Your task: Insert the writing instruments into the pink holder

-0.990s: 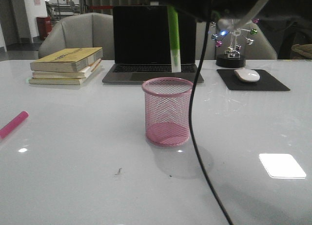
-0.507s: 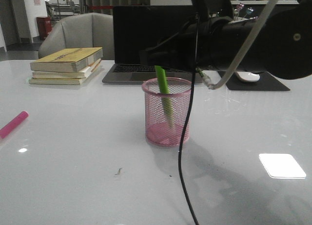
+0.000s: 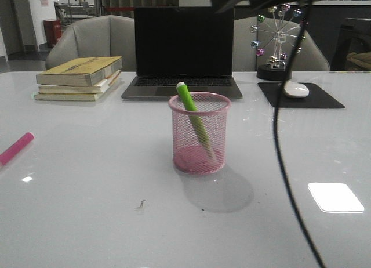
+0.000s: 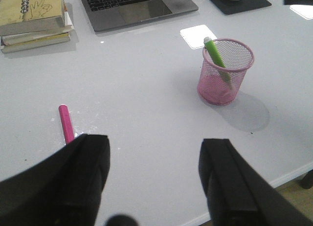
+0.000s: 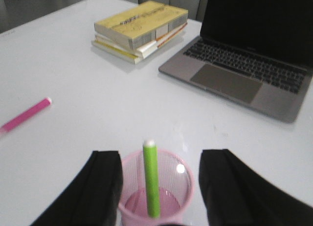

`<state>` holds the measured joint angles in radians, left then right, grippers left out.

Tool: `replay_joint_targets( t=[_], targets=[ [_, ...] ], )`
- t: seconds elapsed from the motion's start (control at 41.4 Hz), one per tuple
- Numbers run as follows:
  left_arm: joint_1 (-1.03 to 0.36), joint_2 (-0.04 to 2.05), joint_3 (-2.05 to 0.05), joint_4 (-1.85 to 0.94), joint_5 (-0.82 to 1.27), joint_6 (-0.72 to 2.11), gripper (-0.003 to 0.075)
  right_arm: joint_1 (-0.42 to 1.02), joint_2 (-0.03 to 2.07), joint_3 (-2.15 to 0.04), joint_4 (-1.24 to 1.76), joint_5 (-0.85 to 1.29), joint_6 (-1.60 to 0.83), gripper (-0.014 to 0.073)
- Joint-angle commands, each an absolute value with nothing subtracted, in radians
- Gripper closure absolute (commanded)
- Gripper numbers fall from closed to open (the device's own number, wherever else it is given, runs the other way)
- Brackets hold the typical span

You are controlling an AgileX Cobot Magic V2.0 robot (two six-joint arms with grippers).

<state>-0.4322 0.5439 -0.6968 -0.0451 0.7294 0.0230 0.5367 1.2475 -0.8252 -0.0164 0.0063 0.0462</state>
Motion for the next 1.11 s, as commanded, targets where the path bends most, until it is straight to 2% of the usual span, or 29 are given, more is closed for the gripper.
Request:
replay_joint_targets(
  t=[0.0, 0.193, 0.579, 0.869, 1.086],
  targets=[
    [-0.44, 0.555, -0.727, -0.054, 0.653, 0.025, 0.0267, 0.527, 1.103, -0.853, -0.033, 0.183, 0.034, 0.0125],
    [-0.44, 0.555, -0.727, -0.054, 0.653, 0.025, 0.0267, 0.526, 0.896, -0.839, -0.033, 0.473, 0.034, 0.0125],
    [-0.44, 0.555, -0.727, -0.054, 0.653, 0.025, 0.0267, 0.526, 0.509, -0.614, -0.035, 0.542, 0.034, 0.0125],
    [-0.435, 0.581, -0.731, -0.05, 0.717, 0.014, 0.0267, 0.526, 0.447, -0.579, -0.035, 0.548, 0.034, 0.0125],
    [-0.372, 0.779, -0.731, 0.0, 0.787, 0.014, 0.0264, 0.526, 0.447, -0.579, -0.035, 0.548, 0.034, 0.0125]
  ],
)
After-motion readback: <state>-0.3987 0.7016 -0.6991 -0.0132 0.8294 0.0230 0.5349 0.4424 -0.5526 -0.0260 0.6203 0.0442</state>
